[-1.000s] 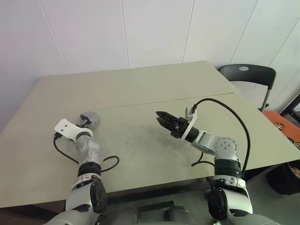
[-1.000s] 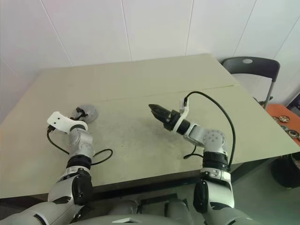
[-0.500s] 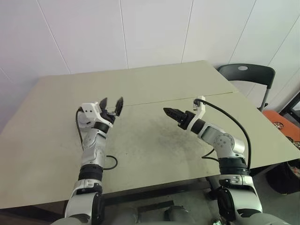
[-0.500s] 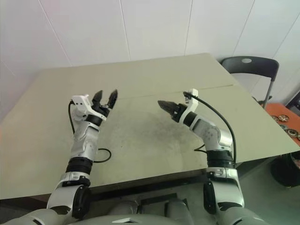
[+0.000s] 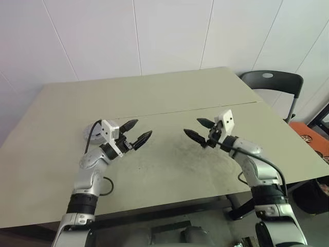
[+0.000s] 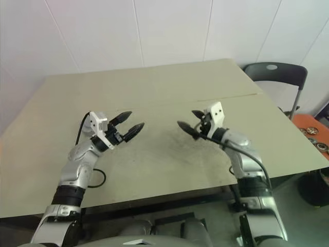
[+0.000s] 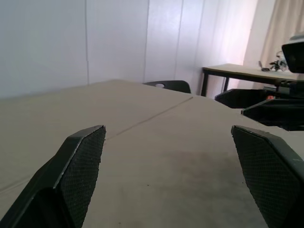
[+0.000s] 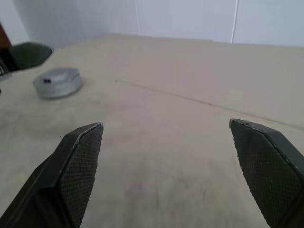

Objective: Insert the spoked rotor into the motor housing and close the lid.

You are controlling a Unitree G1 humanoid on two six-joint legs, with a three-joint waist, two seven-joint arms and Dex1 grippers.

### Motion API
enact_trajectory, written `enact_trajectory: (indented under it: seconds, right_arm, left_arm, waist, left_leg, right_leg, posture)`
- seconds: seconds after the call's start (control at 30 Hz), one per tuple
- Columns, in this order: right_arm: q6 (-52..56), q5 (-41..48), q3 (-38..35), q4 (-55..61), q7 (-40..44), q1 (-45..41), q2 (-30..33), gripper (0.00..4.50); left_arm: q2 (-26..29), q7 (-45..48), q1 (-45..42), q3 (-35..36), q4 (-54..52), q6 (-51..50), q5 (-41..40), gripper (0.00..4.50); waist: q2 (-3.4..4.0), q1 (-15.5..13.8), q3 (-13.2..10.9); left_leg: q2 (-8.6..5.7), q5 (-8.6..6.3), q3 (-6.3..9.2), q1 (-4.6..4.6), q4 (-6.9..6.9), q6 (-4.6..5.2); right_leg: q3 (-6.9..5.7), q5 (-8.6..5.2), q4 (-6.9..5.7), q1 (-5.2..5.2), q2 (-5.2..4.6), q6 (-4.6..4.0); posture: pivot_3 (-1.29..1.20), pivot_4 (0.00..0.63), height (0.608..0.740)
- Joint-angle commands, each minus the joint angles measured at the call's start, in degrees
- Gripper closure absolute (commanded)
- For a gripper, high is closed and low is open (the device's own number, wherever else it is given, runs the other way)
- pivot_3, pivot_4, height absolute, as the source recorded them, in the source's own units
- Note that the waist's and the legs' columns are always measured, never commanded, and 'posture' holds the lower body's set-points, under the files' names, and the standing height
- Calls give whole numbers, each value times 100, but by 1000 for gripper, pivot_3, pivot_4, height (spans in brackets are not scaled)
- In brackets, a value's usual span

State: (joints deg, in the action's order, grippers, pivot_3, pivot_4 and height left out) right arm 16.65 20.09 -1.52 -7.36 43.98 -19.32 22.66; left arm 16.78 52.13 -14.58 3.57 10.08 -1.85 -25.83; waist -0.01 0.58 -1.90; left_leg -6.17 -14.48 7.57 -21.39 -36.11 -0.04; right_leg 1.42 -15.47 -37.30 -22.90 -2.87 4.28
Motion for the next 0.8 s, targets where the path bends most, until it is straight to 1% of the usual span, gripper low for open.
enact_trajectory:
  seconds: [0.03,0.1,0.23,0.5,0.8]
  right_arm:
    - [-399,-83,-88,478,67,247,142,48]
    - [-645,-102,-115,529,128,348,168,48]
    - [-482,167,-95,604,485,262,247,48]
    - [-480,189,-34,577,649,200,258,48]
    - [-491,173,-52,543,728,189,260,48]
  left_arm:
    - [209,128,274,-50,-750,-259,-161,0]
    - [287,140,408,-60,-959,-388,-193,0]
    - [403,215,465,-149,-1082,-361,-66,0]
    - [471,206,588,-168,-1199,-275,-44,0]
    - [450,271,694,-244,-1158,-152,-14,0]
  waist:
    - [2,-4,-1]
    - [4,-5,-2]
    - [9,-23,-6]
    - [9,-136,-6]
    - [10,-145,-6]
  left_leg:
    - [0,0,0,1,0,0]
    - [2,0,0,3,-2,0]
    - [4,1,1,13,-10,-1]
    - [5,1,1,11,-1,-1]
    - [4,0,1,9,-6,-1]
  right_leg:
    - [0,0,0,1,0,0]
    - [0,0,-1,3,1,-1]
    - [-1,-1,-1,19,4,-4]
    - [-1,0,8,14,4,-4]
    - [-1,-1,12,19,2,-5]
  posture:
    - [0,0,740]
    - [0,0,740]
    - [0,0,740]
    - [0,0,740]
    - [0,0,740]
